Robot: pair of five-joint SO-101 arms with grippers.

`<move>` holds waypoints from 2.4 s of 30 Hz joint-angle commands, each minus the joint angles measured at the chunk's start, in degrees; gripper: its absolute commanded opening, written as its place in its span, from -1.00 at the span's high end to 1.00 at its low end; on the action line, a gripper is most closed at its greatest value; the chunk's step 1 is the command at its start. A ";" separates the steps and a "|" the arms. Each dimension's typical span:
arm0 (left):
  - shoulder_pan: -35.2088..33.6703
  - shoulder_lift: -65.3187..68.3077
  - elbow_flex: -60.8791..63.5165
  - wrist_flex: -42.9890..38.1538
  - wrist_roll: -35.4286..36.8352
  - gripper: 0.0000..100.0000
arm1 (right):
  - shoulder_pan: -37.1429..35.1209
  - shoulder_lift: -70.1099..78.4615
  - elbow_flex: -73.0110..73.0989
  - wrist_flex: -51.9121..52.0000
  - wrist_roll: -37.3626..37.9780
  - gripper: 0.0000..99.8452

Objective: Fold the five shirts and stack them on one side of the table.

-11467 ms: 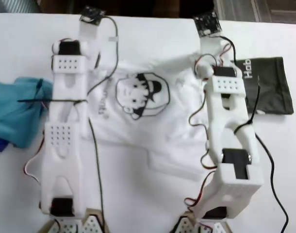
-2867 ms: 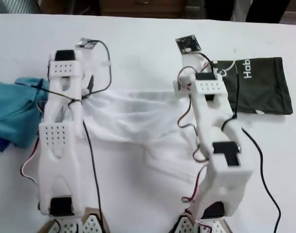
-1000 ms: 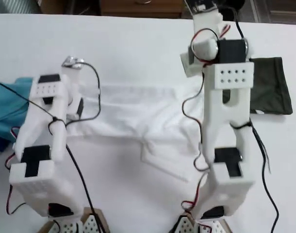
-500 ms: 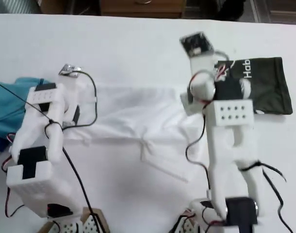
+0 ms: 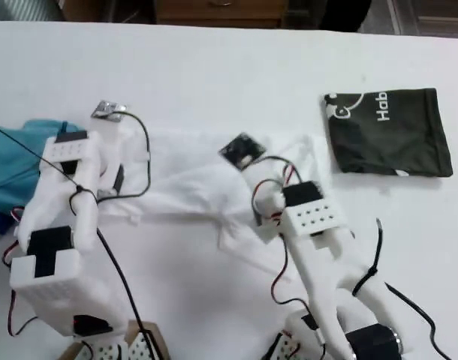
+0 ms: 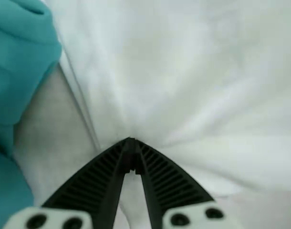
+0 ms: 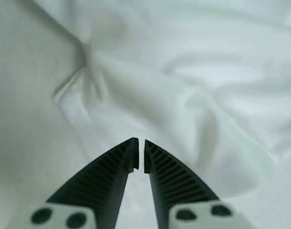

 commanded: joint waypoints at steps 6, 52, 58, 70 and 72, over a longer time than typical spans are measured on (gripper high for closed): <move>-0.18 -2.73 4.88 -5.71 0.18 0.95 | -2.77 -2.33 8.00 -7.87 0.44 0.77; -0.09 -2.64 4.97 -5.89 0.18 0.95 | 2.33 -14.11 3.69 8.57 0.35 0.96; -0.09 -2.64 4.97 -5.89 0.18 0.95 | -3.91 -14.02 4.31 6.46 0.53 0.96; -0.09 -2.64 4.97 -5.89 0.18 0.95 | -4.18 3.82 7.91 -8.13 0.44 0.56; -0.09 -2.64 4.97 -5.89 0.18 0.95 | -4.35 6.55 7.91 -9.54 0.44 0.60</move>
